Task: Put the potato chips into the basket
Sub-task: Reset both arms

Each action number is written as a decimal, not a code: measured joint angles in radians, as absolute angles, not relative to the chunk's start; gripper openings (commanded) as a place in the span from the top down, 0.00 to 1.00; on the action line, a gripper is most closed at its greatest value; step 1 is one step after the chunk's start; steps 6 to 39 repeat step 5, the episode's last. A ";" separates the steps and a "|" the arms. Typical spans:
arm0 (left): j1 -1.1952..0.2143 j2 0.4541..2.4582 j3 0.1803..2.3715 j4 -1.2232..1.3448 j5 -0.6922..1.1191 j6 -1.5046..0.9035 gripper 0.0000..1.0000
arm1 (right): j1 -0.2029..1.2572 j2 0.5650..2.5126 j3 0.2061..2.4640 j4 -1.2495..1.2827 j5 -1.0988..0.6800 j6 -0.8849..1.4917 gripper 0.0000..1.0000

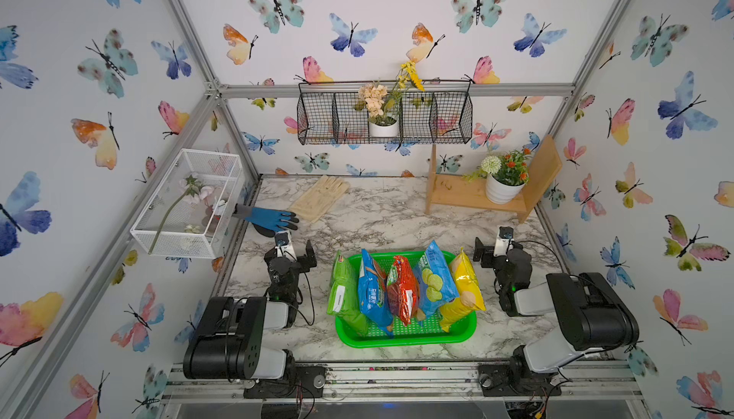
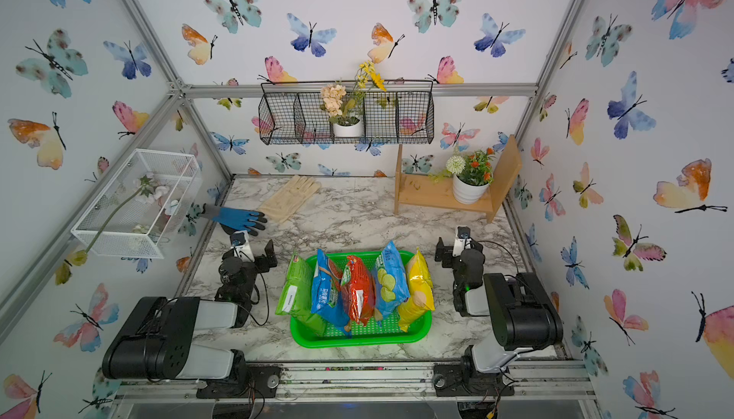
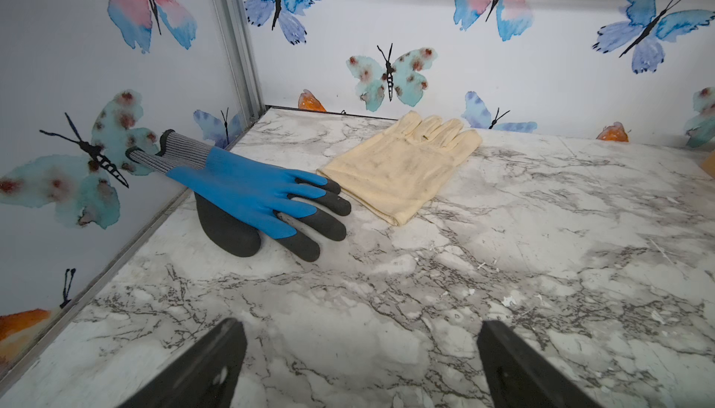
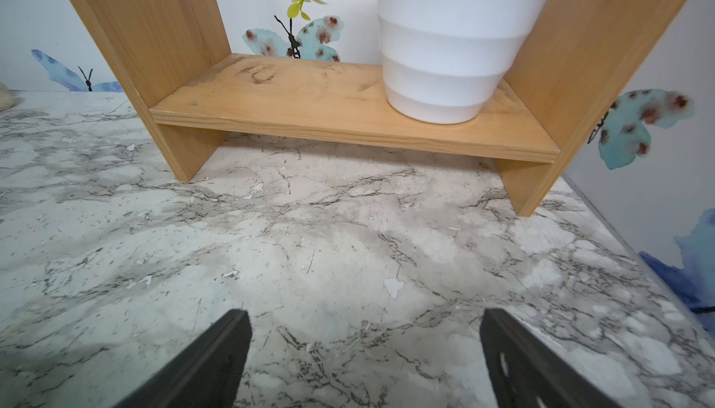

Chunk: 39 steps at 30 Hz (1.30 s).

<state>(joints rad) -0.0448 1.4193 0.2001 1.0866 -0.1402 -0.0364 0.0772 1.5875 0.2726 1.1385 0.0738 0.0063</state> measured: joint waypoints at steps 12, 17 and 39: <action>-0.045 1.420 0.200 1.086 -0.140 -0.036 0.01 | 0.077 1.588 0.273 1.139 0.073 0.007 0.02; -0.045 1.420 0.200 1.086 -0.140 -0.036 0.01 | 0.077 1.588 0.273 1.139 0.073 0.007 0.02; -0.045 1.420 0.200 1.086 -0.140 -0.036 0.01 | 0.077 1.588 0.273 1.139 0.073 0.007 0.02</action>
